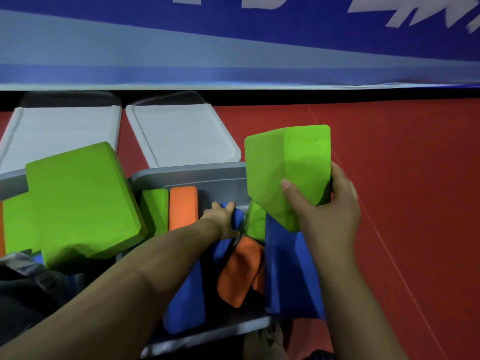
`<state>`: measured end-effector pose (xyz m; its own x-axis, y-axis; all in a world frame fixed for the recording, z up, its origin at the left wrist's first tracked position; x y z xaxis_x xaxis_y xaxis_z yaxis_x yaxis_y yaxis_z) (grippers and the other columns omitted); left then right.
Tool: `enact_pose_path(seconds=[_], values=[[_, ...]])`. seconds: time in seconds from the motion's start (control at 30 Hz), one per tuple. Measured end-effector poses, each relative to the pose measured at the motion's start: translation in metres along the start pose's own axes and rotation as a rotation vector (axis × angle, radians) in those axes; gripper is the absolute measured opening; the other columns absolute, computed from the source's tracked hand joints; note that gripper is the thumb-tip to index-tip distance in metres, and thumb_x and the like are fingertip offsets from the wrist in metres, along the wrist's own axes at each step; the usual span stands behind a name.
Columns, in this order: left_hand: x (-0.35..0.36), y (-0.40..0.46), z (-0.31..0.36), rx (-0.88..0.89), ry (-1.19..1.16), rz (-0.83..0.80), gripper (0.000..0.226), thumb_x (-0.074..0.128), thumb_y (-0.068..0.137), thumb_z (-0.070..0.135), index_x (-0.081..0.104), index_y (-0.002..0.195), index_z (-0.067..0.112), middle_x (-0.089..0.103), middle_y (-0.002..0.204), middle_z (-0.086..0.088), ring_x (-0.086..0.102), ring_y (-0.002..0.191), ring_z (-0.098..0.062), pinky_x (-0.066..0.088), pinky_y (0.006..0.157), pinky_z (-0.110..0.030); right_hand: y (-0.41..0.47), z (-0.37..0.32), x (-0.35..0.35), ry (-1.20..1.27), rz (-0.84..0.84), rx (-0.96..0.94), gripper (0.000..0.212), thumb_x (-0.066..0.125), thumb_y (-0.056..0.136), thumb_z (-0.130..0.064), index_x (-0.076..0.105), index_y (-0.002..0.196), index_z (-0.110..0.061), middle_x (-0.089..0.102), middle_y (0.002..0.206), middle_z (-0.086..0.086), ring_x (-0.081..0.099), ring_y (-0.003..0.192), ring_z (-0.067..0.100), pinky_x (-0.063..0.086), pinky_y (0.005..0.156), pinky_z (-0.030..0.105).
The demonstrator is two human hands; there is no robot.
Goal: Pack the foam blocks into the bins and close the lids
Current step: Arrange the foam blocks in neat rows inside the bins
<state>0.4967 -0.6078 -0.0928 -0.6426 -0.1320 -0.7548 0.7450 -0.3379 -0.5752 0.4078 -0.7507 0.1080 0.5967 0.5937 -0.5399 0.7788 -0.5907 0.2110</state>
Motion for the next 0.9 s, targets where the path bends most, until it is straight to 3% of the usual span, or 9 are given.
enact_pose_path(seconds=[0.2,0.47,0.7,0.8,0.9], values=[[0.003,-0.009,-0.009,-0.031,-0.033,0.075,0.074,0.070,0.068,0.048,0.033,0.128,0.024,0.037,0.118,-0.018,0.055,0.101,-0.044,0.047,0.084,-0.038,0.000,0.002,-0.008,0.033,0.042,0.017,0.073,0.074,0.062,-0.050,0.057,0.126,-0.021,0.055,0.114,-0.006,0.055,0.108,0.013,0.047,0.093,0.037],[0.003,-0.003,0.003,-0.130,-0.286,0.084,0.074,0.071,0.071,0.038,0.037,0.137,0.033,0.035,0.129,-0.013,0.041,0.118,-0.042,0.039,0.098,-0.036,-0.002,0.002,-0.007,0.044,0.014,0.007,0.071,0.074,0.062,-0.048,0.057,0.124,-0.019,0.056,0.114,-0.005,0.054,0.107,0.012,0.047,0.092,0.036],[-0.057,-0.013,-0.010,-0.147,-0.399,0.438,0.074,0.068,0.074,0.050,0.039,0.138,0.027,0.042,0.122,-0.022,0.051,0.110,-0.042,0.041,0.100,-0.038,-0.001,0.004,-0.006,0.051,0.011,0.013,0.070,0.074,0.062,-0.049,0.057,0.124,-0.019,0.056,0.115,-0.004,0.054,0.107,0.013,0.047,0.092,0.036],[-0.080,-0.005,-0.013,-0.246,-0.427,0.374,0.074,0.066,0.077,0.053,0.034,0.136,0.022,0.037,0.130,-0.023,0.051,0.113,-0.046,0.041,0.100,-0.042,-0.001,0.003,-0.004,0.045,0.014,0.021,0.072,0.075,0.061,-0.050,0.057,0.124,-0.019,0.056,0.117,-0.003,0.054,0.108,0.014,0.047,0.093,0.038],[-0.070,0.004,-0.011,-0.228,-0.388,0.323,0.083,0.067,0.076,0.059,0.032,0.139,0.018,0.035,0.132,-0.024,0.052,0.112,-0.047,0.042,0.100,-0.044,-0.001,0.002,0.000,0.045,0.013,0.005,0.072,0.074,0.060,-0.053,0.058,0.122,-0.019,0.058,0.114,0.000,0.055,0.106,0.016,0.047,0.091,0.040]])
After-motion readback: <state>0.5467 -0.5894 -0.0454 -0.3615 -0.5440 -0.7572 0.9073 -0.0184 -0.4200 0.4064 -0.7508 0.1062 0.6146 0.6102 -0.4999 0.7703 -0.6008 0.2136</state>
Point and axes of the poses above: each hand's wrist, its own y-axis towards the middle knuckle, its own x-axis out of the palm, z = x × y, the point moved 2 cm from there along y, towards the middle knuckle
